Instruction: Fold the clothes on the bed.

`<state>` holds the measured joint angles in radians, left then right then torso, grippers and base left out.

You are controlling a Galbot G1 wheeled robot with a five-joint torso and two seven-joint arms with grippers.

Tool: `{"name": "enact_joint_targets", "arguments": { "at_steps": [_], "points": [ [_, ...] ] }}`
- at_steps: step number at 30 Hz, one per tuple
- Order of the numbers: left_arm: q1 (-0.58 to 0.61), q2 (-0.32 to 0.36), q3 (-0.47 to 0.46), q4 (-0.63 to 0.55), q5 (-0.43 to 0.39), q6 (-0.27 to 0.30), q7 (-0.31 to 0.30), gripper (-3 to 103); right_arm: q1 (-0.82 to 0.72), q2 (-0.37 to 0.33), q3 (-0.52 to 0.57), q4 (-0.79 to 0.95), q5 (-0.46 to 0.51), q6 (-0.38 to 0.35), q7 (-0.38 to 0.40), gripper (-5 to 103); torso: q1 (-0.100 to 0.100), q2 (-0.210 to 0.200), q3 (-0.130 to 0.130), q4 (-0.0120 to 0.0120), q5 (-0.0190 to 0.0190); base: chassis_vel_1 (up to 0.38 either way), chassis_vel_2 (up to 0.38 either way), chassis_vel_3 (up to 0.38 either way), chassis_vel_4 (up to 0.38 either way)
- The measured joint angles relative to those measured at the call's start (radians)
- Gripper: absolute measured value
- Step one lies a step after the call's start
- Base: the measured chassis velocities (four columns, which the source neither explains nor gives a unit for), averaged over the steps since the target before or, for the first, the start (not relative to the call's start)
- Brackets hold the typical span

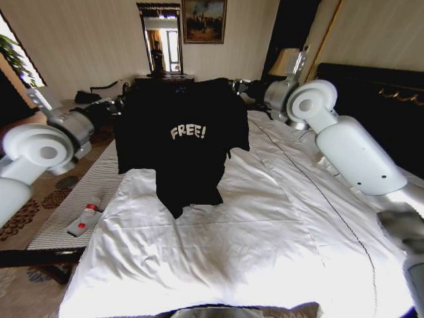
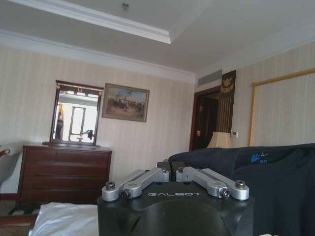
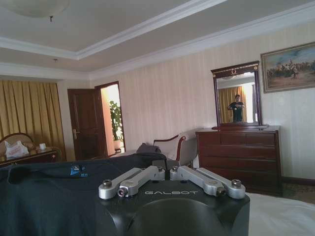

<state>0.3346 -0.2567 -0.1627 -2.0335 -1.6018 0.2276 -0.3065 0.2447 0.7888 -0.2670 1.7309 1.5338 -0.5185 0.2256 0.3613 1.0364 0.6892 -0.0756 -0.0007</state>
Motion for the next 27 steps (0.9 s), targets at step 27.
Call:
{"name": "enact_joint_targets", "arguments": {
  "at_steps": [27],
  "points": [
    [-0.154,0.13,-0.011,-0.053,-0.174,0.013,-0.011,1,0.098,-0.045,-0.004,0.059,0.103,-0.01,0.006,0,0.0,0.0,0.0,0.0002,-0.0001,0.0,0.0,0.0,0.0]
  ]
}}
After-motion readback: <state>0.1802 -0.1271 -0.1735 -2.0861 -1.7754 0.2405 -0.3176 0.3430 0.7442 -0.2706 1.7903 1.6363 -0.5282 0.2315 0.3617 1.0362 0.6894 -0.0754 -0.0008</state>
